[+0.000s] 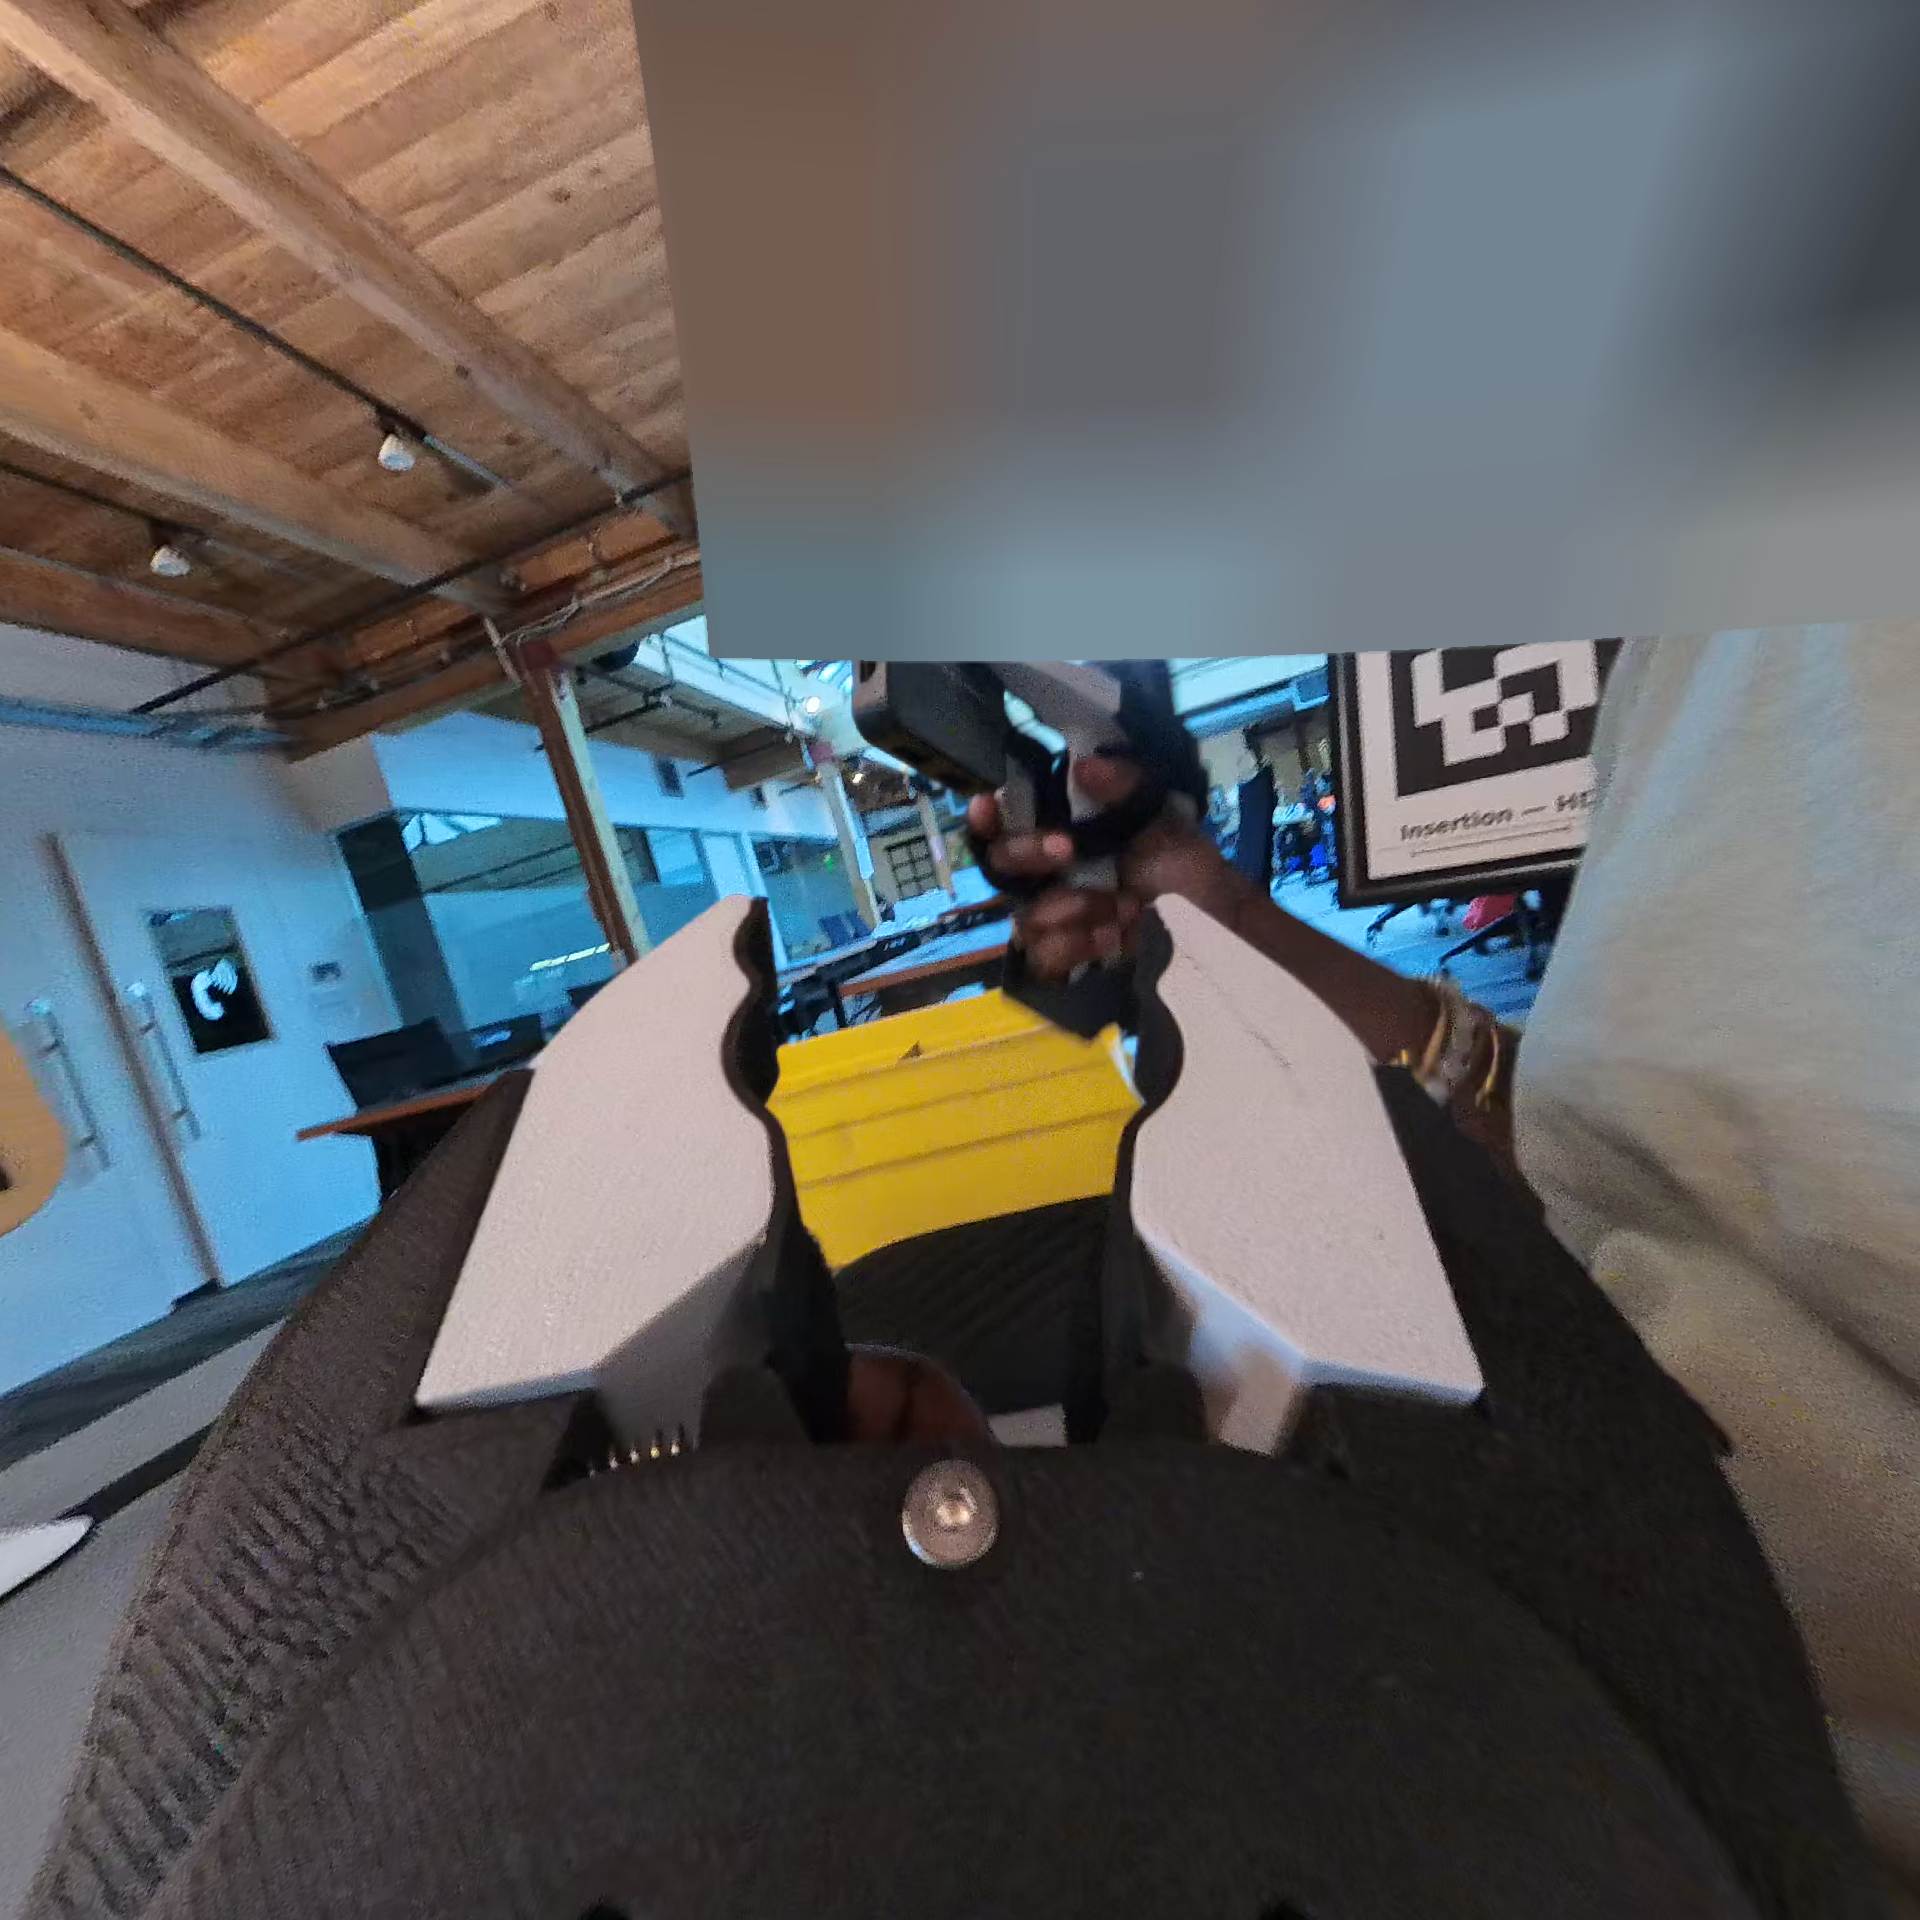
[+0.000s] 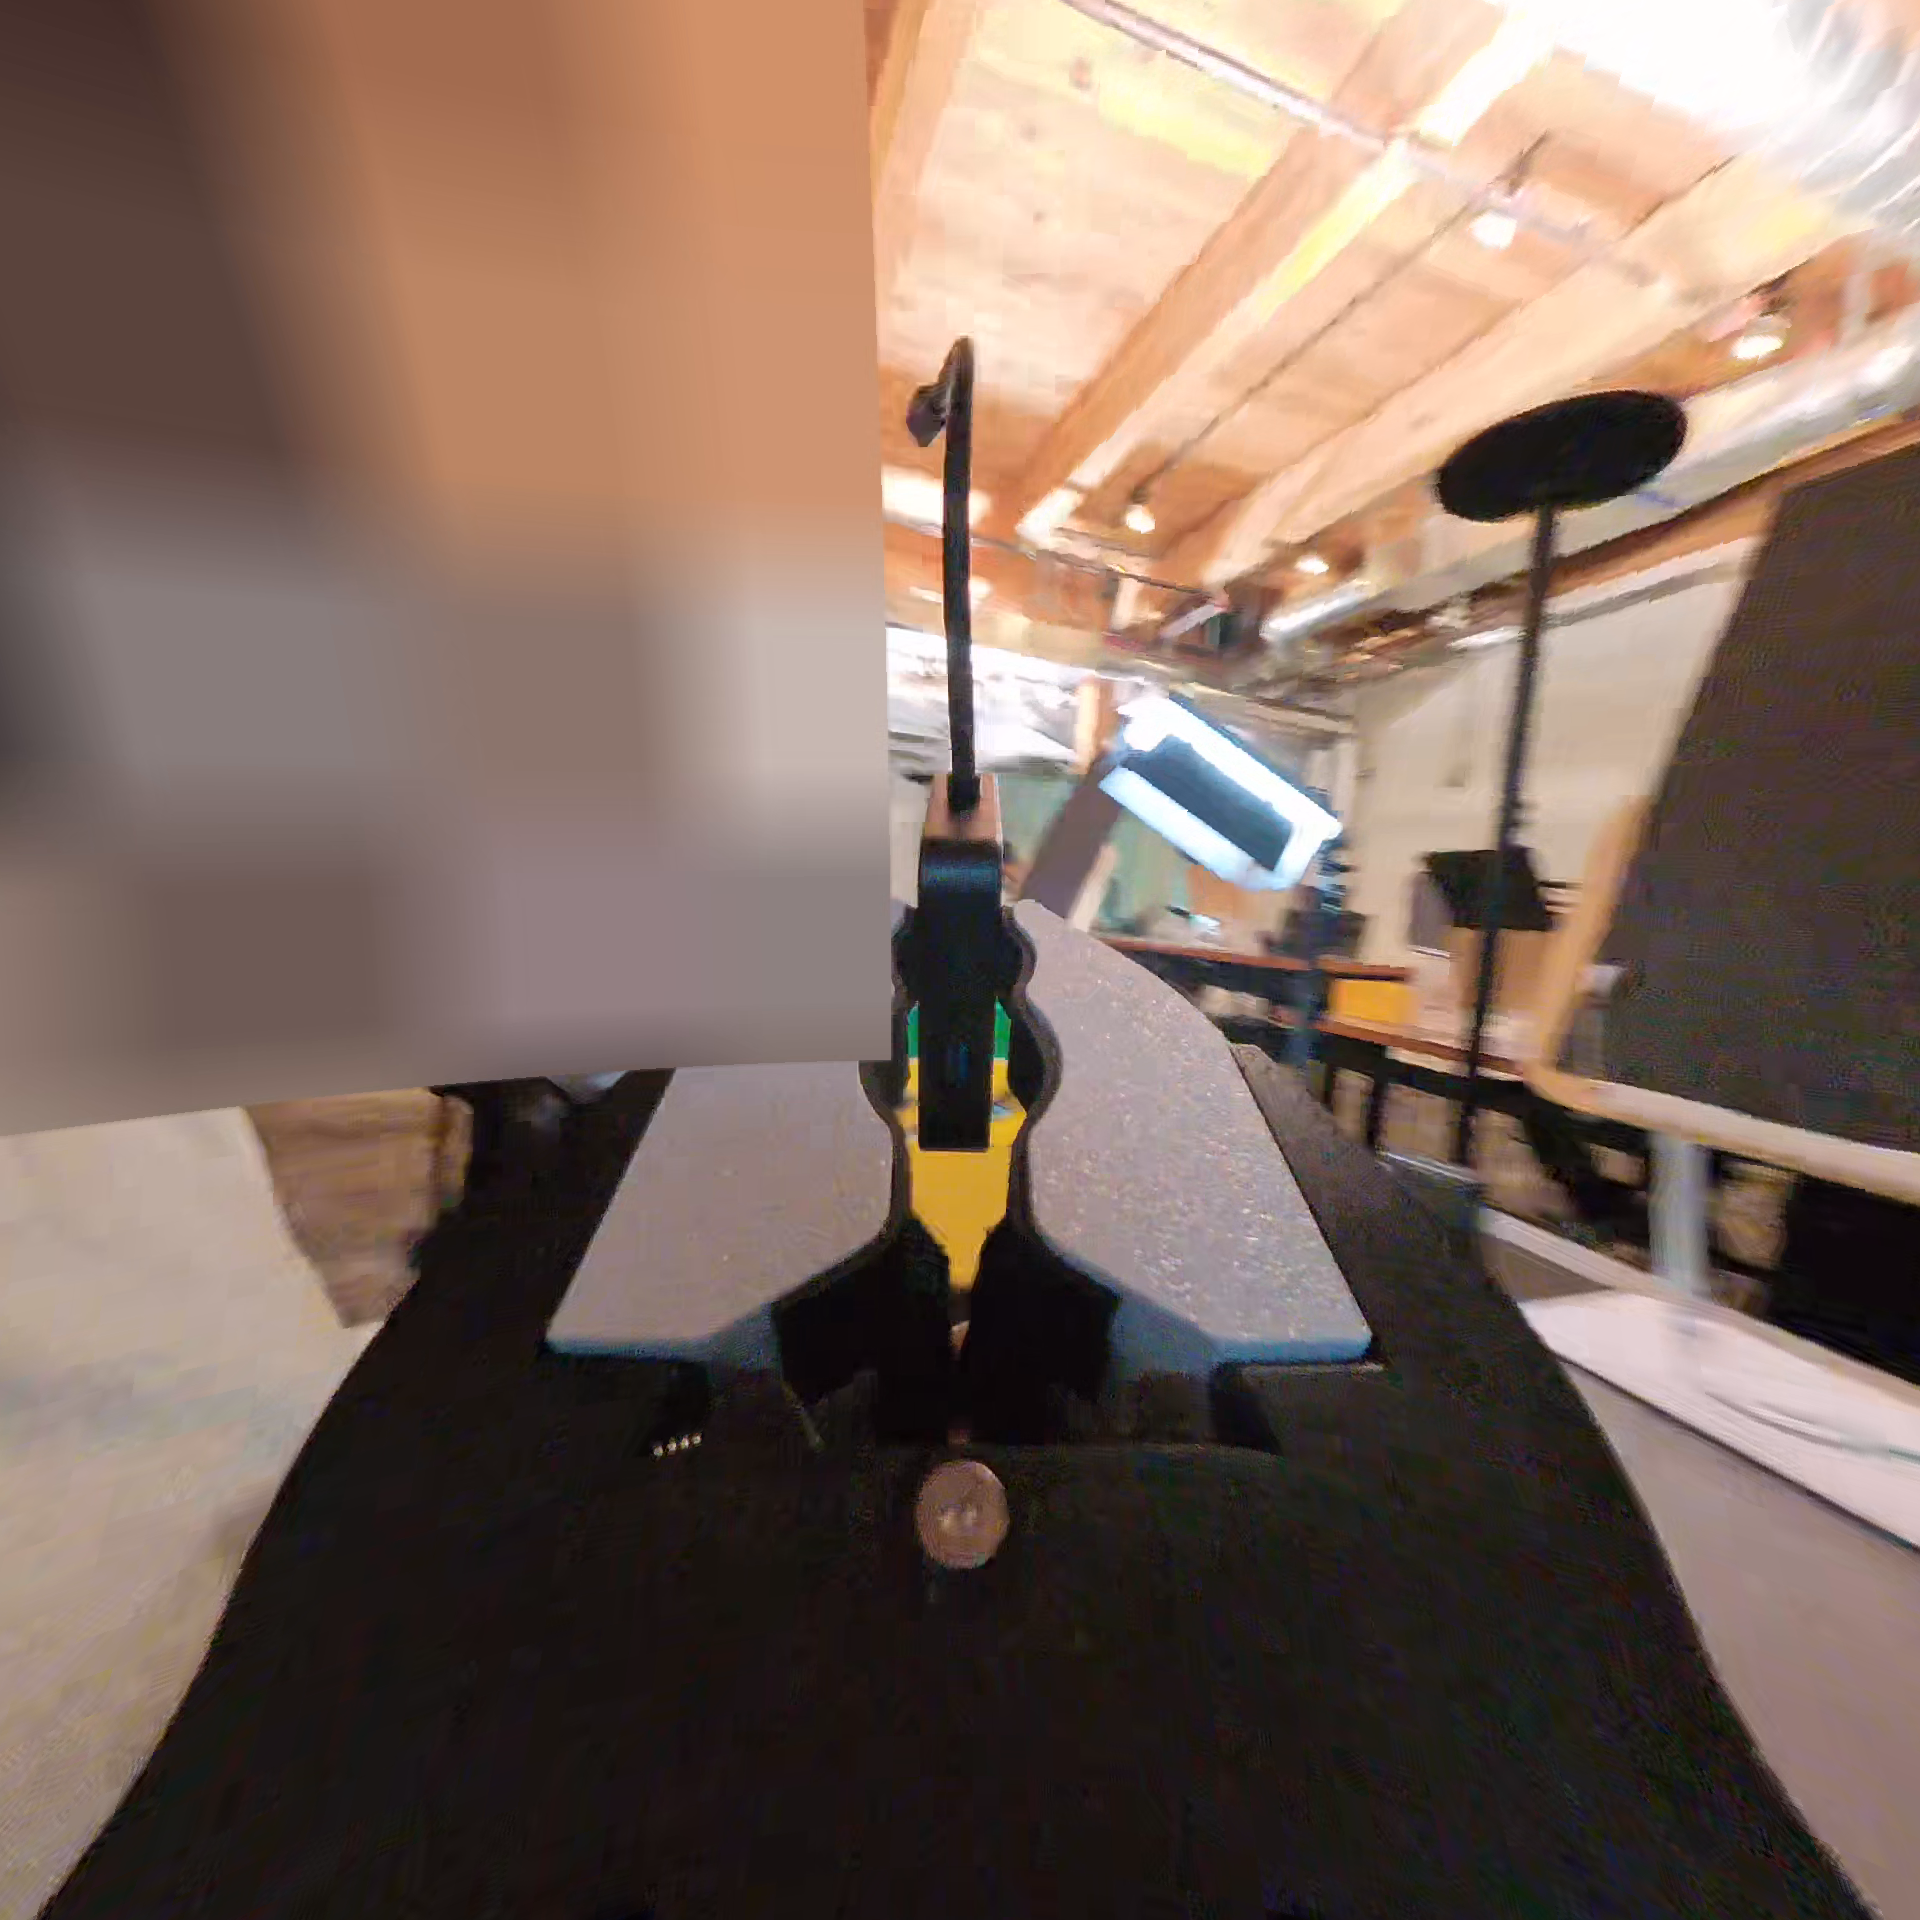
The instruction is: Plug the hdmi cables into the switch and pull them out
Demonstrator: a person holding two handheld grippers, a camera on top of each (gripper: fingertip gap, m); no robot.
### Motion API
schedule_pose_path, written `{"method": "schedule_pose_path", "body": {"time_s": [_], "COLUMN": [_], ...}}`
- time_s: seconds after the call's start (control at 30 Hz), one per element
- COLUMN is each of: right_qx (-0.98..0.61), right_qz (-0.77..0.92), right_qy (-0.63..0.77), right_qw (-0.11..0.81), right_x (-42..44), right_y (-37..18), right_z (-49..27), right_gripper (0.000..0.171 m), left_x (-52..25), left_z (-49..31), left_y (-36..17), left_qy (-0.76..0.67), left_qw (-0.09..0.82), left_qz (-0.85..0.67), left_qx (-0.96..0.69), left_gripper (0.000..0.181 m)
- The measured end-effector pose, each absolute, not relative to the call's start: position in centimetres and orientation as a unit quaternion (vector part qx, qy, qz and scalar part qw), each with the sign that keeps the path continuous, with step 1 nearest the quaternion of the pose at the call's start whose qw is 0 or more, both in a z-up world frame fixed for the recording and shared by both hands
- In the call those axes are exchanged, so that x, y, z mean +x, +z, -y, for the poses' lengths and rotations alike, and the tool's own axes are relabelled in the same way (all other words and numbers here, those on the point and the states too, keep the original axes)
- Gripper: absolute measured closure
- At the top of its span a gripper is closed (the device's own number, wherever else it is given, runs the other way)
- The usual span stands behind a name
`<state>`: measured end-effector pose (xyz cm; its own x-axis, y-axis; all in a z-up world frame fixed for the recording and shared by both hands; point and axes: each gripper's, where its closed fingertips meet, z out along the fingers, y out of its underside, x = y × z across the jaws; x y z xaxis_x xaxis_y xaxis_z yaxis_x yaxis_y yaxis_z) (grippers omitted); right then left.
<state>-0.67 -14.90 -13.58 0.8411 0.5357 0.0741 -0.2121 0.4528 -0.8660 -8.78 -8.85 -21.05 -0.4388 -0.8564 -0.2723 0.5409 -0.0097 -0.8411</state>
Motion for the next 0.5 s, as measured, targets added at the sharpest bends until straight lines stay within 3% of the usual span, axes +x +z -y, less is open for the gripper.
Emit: {"method": "schedule_pose_path", "body": {"time_s": [0.03,0.13,0.23,0.37,0.5], "right_qx": [-0.504,-0.616,-0.717,-0.808,-0.821], "right_qz": [0.170,0.139,0.133,0.101,0.174], "right_qy": [0.148,-0.144,-0.386,-0.435,-0.421], "right_qw": [0.834,0.762,0.565,0.385,0.345], "right_x": [1.3,9.3,17.3,23.4,24.0], "right_y": [-13.3,-14.6,-17.8,-21.4,-22.8], "right_z": [15.6,17.5,20.6,23.4,22.0], "right_gripper": [0.157,0.157,0.157,0.157,0.157], "left_x": [-8.3,-6.8,-6.3,-6.3,-6.3], "left_z": [8.7,8.7,9.2,8.9,8.5], "left_y": [-21.4,-22.9,-23.7,-23.6,-23.3], "left_qy": [-0.680,-0.631,-0.612,-0.611,-0.614], "left_qw": [0.510,0.526,0.525,0.529,0.533], "left_qz": [-0.498,-0.536,-0.558,-0.554,-0.545], "left_qx": [-0.172,-0.195,-0.195,-0.199,-0.203], "left_gripper": [0.117,0.118,0.118,0.119,0.120]}}
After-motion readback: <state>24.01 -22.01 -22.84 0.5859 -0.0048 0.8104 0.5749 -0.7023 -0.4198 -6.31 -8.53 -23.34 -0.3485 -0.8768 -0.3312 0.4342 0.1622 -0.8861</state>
